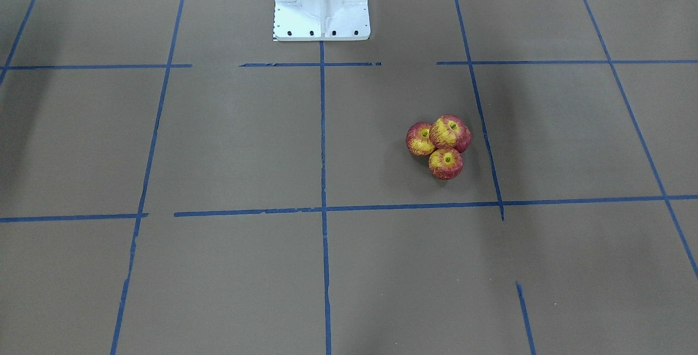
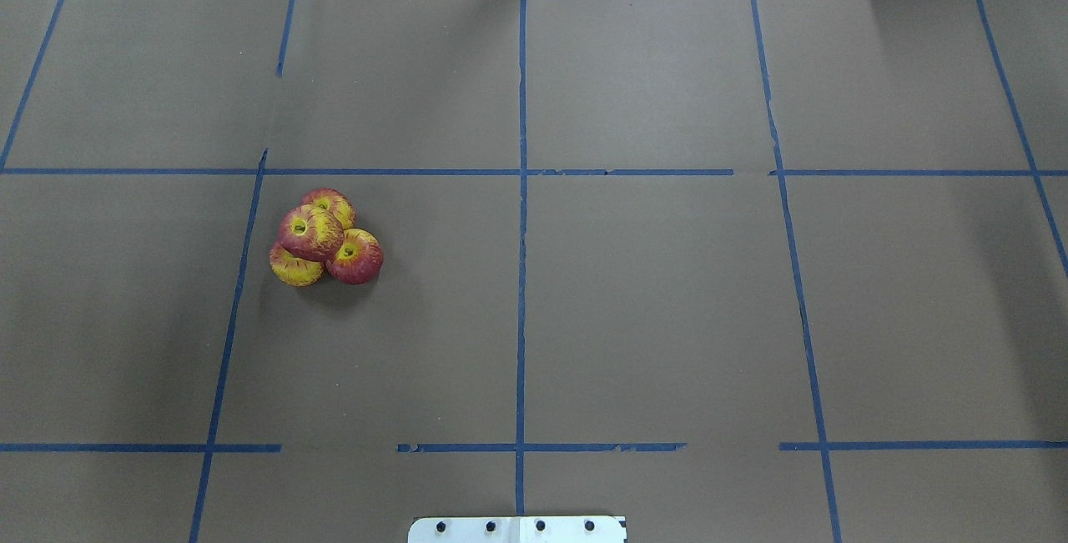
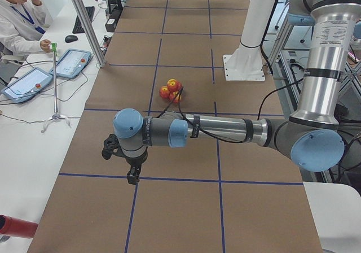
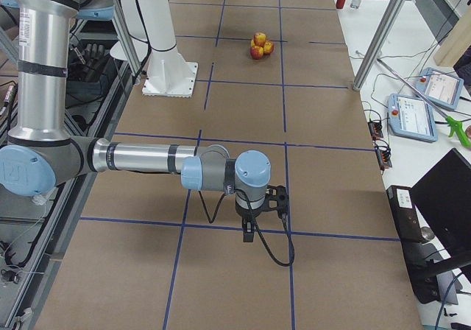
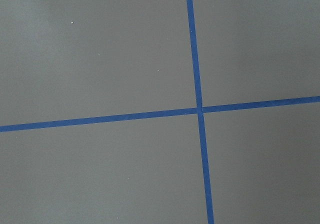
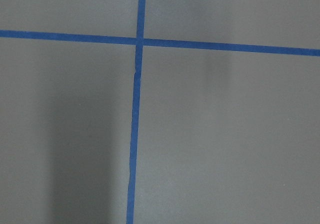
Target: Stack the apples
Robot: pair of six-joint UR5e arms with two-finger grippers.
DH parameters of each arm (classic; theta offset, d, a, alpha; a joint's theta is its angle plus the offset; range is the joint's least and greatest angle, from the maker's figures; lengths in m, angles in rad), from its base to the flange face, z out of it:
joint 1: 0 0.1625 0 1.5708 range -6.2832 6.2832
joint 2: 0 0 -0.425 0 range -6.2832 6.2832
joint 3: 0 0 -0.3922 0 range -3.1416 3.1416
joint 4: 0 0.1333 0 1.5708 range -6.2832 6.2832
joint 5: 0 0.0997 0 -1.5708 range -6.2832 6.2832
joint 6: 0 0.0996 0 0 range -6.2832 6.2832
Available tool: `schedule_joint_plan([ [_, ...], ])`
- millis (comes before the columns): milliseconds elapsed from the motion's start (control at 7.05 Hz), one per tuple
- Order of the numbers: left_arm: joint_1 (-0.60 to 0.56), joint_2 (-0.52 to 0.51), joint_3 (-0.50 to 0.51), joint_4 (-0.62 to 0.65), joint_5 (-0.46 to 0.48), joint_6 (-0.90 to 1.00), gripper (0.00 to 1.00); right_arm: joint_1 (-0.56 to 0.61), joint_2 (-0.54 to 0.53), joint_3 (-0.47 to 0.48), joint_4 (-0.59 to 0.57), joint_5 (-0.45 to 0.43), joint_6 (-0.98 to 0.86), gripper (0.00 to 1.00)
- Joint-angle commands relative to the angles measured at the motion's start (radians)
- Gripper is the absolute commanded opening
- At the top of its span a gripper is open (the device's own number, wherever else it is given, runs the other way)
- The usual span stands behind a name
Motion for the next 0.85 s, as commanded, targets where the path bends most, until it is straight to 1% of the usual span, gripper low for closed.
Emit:
schedule_joint_plan([
  [0, 0.003, 0.002, 0.006, -0.018, 0.000, -0.005, 1.00, 0.000, 0.000, 0.000, 0.000, -0.001, 0.000, 1.00],
  [284, 0.003, 0.017, -0.003, -0.010, 0.002, -0.002, 1.00, 0.000, 0.000, 0.000, 0.000, -0.001, 0.000, 1.00],
  [709, 0.006, 0.019, 0.018, -0.018, 0.000, 0.000, 1.00, 0.000, 0.000, 0.000, 0.000, -0.001, 0.000, 1.00],
])
